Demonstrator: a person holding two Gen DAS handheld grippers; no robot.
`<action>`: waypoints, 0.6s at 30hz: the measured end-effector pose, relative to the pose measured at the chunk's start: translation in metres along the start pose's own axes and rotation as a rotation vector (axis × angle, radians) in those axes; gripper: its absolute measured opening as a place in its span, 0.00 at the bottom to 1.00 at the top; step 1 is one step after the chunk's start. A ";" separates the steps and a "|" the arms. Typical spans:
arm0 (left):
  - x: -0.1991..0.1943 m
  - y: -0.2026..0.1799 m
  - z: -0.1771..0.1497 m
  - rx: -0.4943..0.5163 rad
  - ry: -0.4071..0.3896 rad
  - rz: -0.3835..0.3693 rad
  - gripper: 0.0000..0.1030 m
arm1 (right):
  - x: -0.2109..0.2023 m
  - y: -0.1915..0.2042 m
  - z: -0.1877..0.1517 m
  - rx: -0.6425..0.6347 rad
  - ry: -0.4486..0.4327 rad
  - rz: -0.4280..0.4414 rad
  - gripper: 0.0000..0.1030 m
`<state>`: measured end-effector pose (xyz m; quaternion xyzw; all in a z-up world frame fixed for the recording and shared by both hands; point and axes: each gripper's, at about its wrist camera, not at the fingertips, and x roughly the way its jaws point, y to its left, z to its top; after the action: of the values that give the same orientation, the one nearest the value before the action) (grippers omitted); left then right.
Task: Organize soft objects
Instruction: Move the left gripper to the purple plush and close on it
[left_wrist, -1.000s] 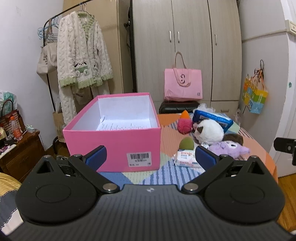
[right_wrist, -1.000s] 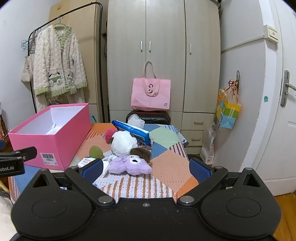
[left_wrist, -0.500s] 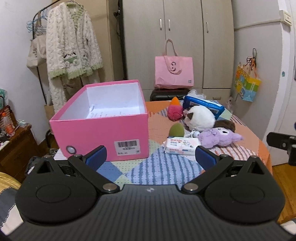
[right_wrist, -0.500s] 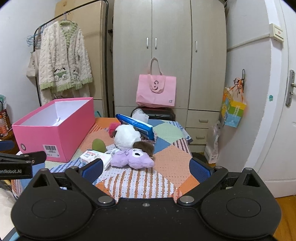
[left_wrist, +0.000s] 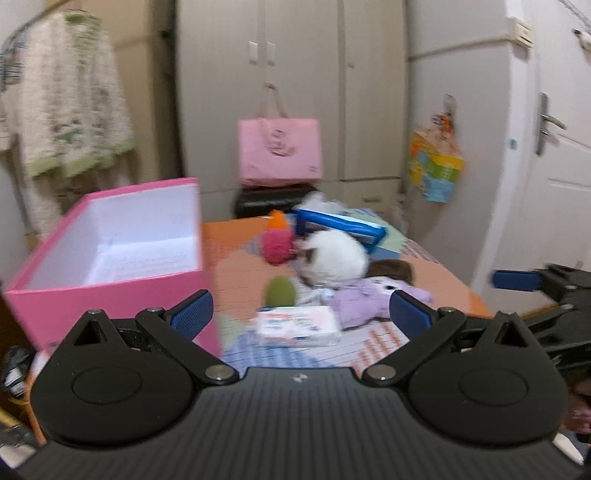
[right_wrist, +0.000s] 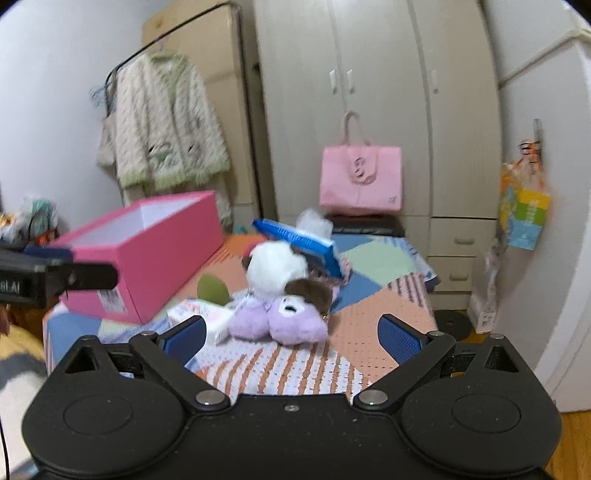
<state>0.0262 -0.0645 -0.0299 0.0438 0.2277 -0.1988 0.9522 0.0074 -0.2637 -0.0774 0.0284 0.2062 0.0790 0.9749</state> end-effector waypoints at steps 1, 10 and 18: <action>0.008 -0.002 0.002 0.001 0.014 -0.035 1.00 | 0.004 0.000 -0.002 -0.013 0.006 0.012 0.98; 0.075 -0.017 0.017 0.012 0.119 -0.268 0.97 | 0.063 -0.010 -0.008 -0.106 0.101 0.090 0.98; 0.135 -0.018 0.023 0.019 0.254 -0.347 0.86 | 0.107 -0.026 -0.011 -0.033 0.148 0.158 0.97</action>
<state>0.1391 -0.1337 -0.0699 0.0378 0.3479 -0.3547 0.8670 0.1035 -0.2717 -0.1321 0.0223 0.2732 0.1608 0.9482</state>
